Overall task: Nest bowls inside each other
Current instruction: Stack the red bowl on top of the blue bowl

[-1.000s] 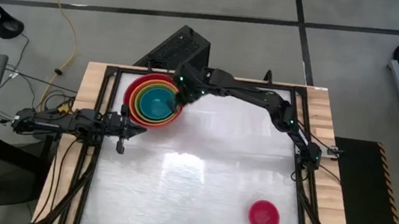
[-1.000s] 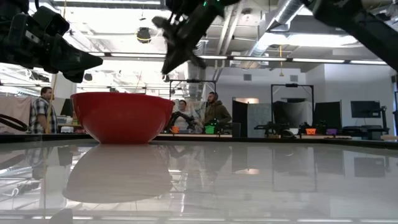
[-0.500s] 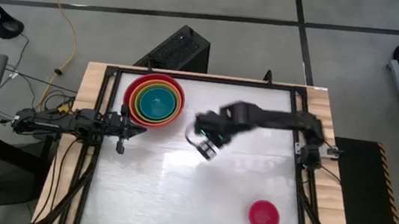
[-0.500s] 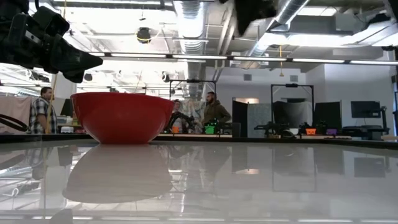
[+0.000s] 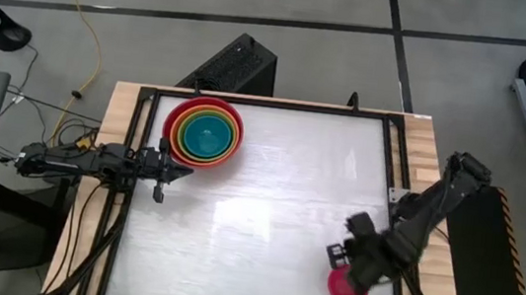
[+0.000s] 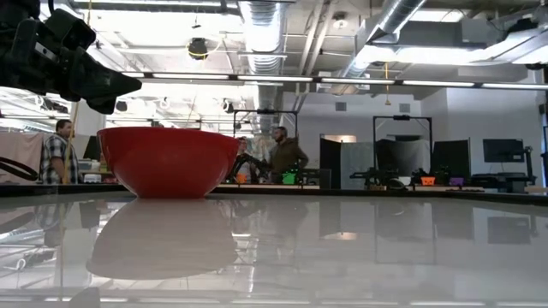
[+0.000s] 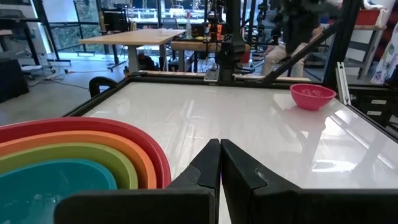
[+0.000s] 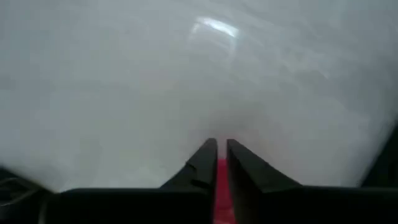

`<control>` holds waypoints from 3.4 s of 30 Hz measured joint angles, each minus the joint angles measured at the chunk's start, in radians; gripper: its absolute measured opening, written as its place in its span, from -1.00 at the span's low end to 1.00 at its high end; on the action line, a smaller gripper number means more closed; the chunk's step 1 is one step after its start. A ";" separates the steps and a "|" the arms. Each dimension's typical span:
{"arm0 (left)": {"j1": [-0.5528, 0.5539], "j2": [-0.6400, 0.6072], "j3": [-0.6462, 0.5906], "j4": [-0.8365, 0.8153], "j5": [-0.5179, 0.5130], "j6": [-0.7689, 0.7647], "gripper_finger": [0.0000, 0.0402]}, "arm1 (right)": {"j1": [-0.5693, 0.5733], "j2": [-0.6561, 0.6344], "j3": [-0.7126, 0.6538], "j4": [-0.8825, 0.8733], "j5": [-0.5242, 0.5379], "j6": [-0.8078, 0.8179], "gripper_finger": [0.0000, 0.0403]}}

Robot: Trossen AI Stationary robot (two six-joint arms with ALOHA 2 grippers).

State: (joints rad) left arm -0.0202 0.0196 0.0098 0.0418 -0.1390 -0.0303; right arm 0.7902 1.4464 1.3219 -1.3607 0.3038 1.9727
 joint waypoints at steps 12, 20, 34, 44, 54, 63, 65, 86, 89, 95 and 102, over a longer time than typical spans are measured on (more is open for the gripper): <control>0.000 0.000 0.000 0.000 0.000 0.000 -1.00 | 0.187 0.014 -0.194 0.136 -0.099 0.152 0.19; 0.000 0.000 0.000 0.000 0.000 0.000 -1.00 | 0.243 0.006 -0.311 0.332 -0.127 0.118 0.36; 0.000 0.000 0.000 0.000 0.000 0.000 -1.00 | 0.268 0.014 -0.477 0.595 -0.149 0.116 0.31; 0.000 0.000 0.000 0.000 0.000 0.000 -1.00 | 0.244 0.009 -0.493 0.594 -0.148 0.054 -0.76; 0.000 0.000 0.000 0.000 0.000 0.000 -1.00 | 0.102 -0.158 -0.493 0.581 -0.003 -0.078 -0.91; 0.000 0.000 0.000 0.000 0.000 0.000 -1.00 | -0.332 -0.215 -0.442 0.854 0.056 -0.704 -0.91; 0.000 0.000 0.000 0.000 0.000 0.000 -1.00 | -0.449 -0.185 -0.417 0.959 0.022 -0.856 -0.91; 0.000 0.000 0.000 0.000 0.000 0.000 -1.00 | -1.119 0.673 0.594 0.995 -0.490 -1.422 -0.91; 0.000 0.000 0.000 0.001 0.000 0.000 -1.00 | -1.136 0.779 0.751 0.891 -0.490 -1.447 -0.91; 0.000 0.000 0.000 0.000 -0.002 0.000 -1.00 | -1.137 0.936 0.938 0.855 -0.495 -1.451 -0.91; 0.000 0.000 0.000 0.000 0.000 0.000 -1.00 | -1.137 1.017 1.028 0.843 -0.512 -1.451 -0.91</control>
State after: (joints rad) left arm -0.0200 0.0196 0.0097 0.0420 -0.1394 -0.0301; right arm -0.3470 2.4634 2.3504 -0.5173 -0.2085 0.5221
